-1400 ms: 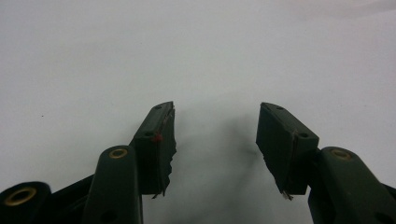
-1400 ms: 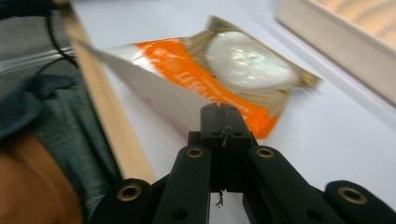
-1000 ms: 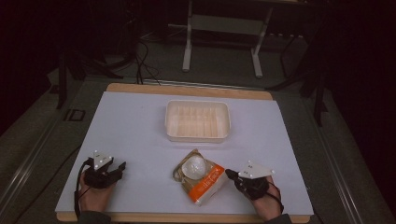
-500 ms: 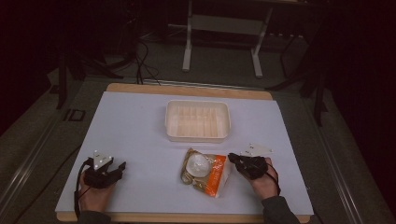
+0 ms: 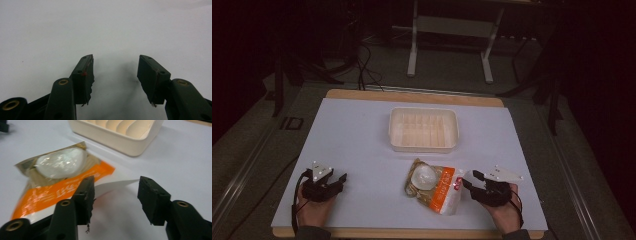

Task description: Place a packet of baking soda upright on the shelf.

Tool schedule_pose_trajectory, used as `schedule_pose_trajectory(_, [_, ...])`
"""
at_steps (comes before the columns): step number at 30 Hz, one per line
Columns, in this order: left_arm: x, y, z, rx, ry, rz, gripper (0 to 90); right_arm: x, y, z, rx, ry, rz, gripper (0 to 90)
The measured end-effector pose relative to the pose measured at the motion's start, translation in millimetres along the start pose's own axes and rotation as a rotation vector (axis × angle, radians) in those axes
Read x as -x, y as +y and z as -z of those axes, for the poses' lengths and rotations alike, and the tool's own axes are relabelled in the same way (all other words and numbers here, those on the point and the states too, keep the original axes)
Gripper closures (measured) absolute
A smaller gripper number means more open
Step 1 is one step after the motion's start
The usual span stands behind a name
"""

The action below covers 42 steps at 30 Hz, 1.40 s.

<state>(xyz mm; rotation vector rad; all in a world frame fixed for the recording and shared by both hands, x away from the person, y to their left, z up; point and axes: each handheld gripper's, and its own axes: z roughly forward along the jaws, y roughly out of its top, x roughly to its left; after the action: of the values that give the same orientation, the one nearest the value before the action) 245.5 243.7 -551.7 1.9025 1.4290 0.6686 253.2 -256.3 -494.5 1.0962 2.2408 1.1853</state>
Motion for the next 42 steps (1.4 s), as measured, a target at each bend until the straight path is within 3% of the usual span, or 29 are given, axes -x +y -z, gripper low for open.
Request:
schedule_pose_trajectory(9, [0.2,0.0,-0.2,-0.001,0.0,-0.001,46.8,-31.3,-14.7,25.2,0.044,0.058,-0.027,36.8])
schedule_pose_trajectory(14, [0.2,0.0,-0.1,0.001,0.001,-0.002,46.8,-52.3,-22.4,34.0,0.051,0.059,-0.031,28.0])
schedule_pose_trajectory(21, [0.3,0.0,-0.2,-0.001,0.001,-0.003,46.8,-66.2,-35.3,32.1,0.026,0.077,-0.072,20.7])
schedule_pose_trajectory(24, [0.2,0.1,-0.2,-0.002,0.0,-0.003,46.8,-69.3,-41.6,22.6,-0.003,0.091,-0.102,20.1])
schedule_pose_trajectory(28, [0.1,0.1,-0.3,-0.001,-0.001,-0.001,46.8,-70.2,-44.6,13.5,-0.034,0.1,-0.113,33.9])
schedule_pose_trajectory(31, [0.1,0.1,-0.3,-0.001,-0.001,-0.002,46.8,-68.9,-46.2,7.6,-0.058,0.131,-0.136,47.2])
schedule_pose_trajectory(33, [0.2,0.1,-0.2,-0.001,-0.001,-0.002,46.8,-69.2,-47.0,4.6,-0.065,0.178,-0.148,58.0])
schedule_pose_trajectory(35, [0.2,0.1,-0.2,-0.001,-0.002,-0.001,46.7,-70.8,-46.7,3.2,-0.074,0.178,-0.138,66.4])
schedule_pose_trajectory(38, [0.2,0.1,-0.1,-0.001,-0.001,-0.002,46.7,-69.4,-45.9,4.8,-0.069,0.168,-0.143,69.2])
schedule_pose_trajectory(42, [0.3,0.1,-0.2,-0.002,0.0,-0.003,46.7,-54.2,-42.1,8.7,-0.03,0.105,-0.196,75.5])
